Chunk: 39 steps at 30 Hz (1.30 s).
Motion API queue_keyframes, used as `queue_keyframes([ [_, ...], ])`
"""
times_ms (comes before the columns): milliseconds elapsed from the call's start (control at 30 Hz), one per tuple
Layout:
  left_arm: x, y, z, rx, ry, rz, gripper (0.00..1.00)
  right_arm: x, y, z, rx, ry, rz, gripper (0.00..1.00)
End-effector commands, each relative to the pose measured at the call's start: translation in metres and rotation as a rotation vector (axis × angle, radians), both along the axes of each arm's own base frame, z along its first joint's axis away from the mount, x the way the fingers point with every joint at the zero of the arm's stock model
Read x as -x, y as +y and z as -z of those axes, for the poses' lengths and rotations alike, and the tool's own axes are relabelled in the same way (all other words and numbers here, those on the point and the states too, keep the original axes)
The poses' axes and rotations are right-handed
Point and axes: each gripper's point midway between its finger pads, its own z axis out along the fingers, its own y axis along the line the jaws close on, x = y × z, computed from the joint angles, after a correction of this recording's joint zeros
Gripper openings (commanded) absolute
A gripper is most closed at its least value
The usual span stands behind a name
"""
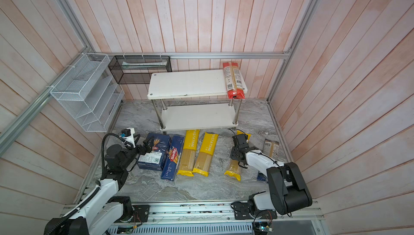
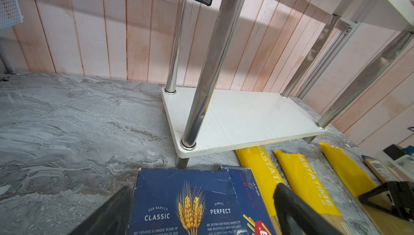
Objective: Arrange pasta packages on shelves
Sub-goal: Pick up the pasta bag from the middle-right of the table.
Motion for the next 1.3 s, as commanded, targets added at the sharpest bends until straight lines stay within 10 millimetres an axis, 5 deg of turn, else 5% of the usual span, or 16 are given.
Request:
queue_keyframes([
  [0, 0.003, -0.001, 0.001, 0.0, -0.01, 0.005, 1.0, 0.036, 0.004, 0.029, -0.015, 0.16, -0.023, 0.47],
  [500, 0.003, -0.001, 0.002, 0.001, -0.005, 0.002, 1.0, 0.022, 0.015, 0.005, -0.079, 0.059, -0.053, 0.23],
  [1267, 0.001, -0.005, 0.003, -0.003, 0.004, 0.029, 0.99, 0.004, 0.037, -0.046, -0.174, -0.147, -0.171, 0.0],
])
